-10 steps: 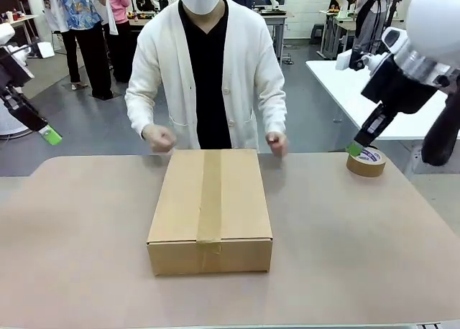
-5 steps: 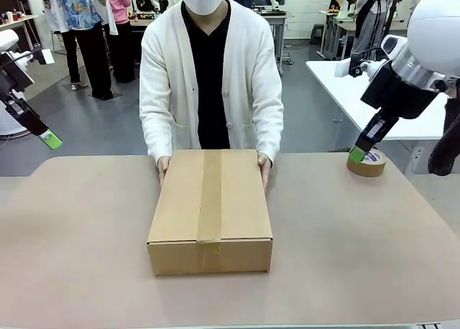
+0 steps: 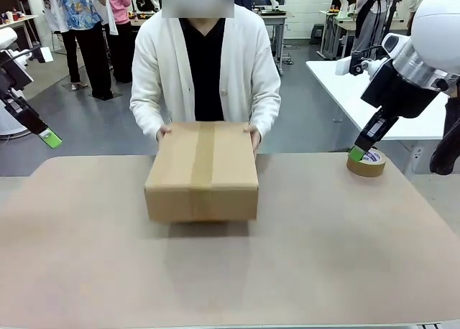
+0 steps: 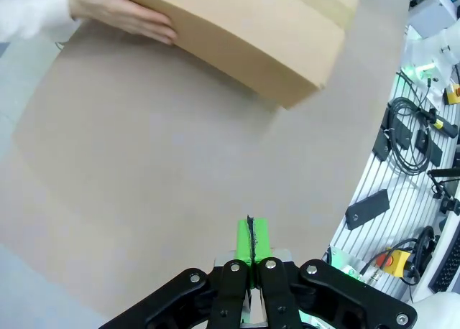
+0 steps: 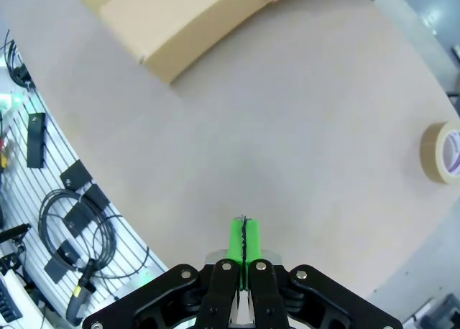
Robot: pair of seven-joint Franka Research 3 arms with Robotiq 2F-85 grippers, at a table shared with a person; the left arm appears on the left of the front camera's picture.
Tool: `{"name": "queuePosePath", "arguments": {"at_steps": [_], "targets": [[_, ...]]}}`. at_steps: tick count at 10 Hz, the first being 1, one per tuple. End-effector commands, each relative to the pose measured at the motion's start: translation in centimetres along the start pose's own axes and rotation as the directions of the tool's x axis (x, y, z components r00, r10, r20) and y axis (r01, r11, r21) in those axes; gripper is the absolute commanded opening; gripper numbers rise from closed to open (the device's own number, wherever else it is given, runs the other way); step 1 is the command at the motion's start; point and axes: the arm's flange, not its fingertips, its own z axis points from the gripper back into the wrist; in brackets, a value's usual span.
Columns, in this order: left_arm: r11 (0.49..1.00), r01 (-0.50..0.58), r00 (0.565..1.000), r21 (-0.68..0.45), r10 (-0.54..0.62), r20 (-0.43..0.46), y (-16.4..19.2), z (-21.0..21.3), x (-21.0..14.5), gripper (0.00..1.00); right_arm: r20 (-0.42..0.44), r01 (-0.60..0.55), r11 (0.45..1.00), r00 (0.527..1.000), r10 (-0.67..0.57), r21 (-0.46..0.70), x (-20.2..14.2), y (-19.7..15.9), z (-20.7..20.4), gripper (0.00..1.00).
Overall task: Wrap the clocks to prevent damage.
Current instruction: After the human seals the box with tape, release both hands from the side flaps of the Package Box.
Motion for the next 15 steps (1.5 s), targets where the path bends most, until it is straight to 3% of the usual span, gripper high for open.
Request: {"name": "queuePosePath", "arguments": {"at_steps": [1, 3, 4, 5, 6, 8, 9, 10, 11, 12, 13, 14, 15], "targets": [[1.0, 0.021, 1.0, -0.008, -0.021, -0.001, 0.2, 0.2, 0.0, 0.01, 0.002, -0.002, 1.0, 1.0, 0.002, -0.014, 0.0, -0.2, 0.0, 0.01], [1.0, 0.0, 1.0, 0.0, 0.0, 0.0, 0.0, 0.0, 0.0, 0.01, 0.0, 0.001, 1.0, 1.0, -0.001, 0.0, 0.0, 0.0, 0.0, 0.01], [1.0, 0.007, 1.0, -0.011, -0.007, 0.001, 0.0, 0.7, 0.1, 0.6, 0.02, -0.031, 0.999, 0.999, 0.032, -0.025, -1.1, -0.3, 1.4, 0.58], [0.998, 0.052, 0.999, -0.046, -0.052, 0.016, -0.1, 1.5, -0.1, 0.61, 0.037, -0.094, 0.995, 0.995, 0.095, -0.045, -2.1, -0.7, 2.7, 0.6], [0.994, 0.102, 0.994, -0.051, -0.099, 0.05, -0.2, 2.3, -0.8, 1.0, 0.074, -0.138, 0.99, 0.987, 0.14, -0.03, -3.2, -1.5, 3.7, 1.0], [0.983, 0.056, 0.998, 0.177, -0.057, 0.001, 0.2, 3.4, -1.9, 1.0, 0.078, -0.102, 0.994, 0.991, 0.104, -0.039, -5.4, -3.6, 5.0, 1.0], [0.96, 0.029, 0.999, 0.279, -0.018, -0.042, 0.1, 4.0, -2.5, 0.84, 0.061, -0.091, 0.995, 0.994, 0.094, -0.044, -6.5, -4.1, 5.5, 0.85], [0.941, 0.013, 0.997, 0.339, 0.014, -0.075, -0.7, 4.8, -3.7, 0.53, 0.029, -0.102, 0.994, 0.994, 0.103, -0.043, -7.8, -4.2, 6.0, 0.55], [0.935, 0.002, 0.996, 0.354, 0.028, -0.08, -1.2, 5.6, -4.4, 1.0, 0.008, -0.121, 0.992, 0.993, 0.121, -0.039, -8.8, -4.2, 6.3, 1.0], [0.935, -0.004, 0.996, 0.356, 0.037, -0.087, -1.1, 6.3, -4.7, 0.73, 0.004, -0.138, 0.99, 0.99, 0.138, -0.031, -9.2, -4.1, 6.5, 0.75], [0.936, -0.014, 0.994, 0.352, 0.05, -0.095, -0.9, 6.4, -5.0, 1.0, 0.006, -0.139, 0.99, 0.99, 0.14, -0.027, -9.4, -4.0, 6.6, 1.0], [0.939, -0.022, 0.993, 0.344, 0.06, -0.1, -0.9, 6.2, -5.3, 0.93, 0.003, -0.138, 0.99, 0.99, 0.138, -0.026, -9.6, -3.9, 6.6, 0.95], [0.939, -0.029, 0.993, 0.341, 0.066, -0.098, -0.9, 6.2, -5.7, 1.0, 0.0, -0.144, 0.989, 0.99, 0.144, -0.027, -9.7, -3.7, 6.7, 1.0]]}}
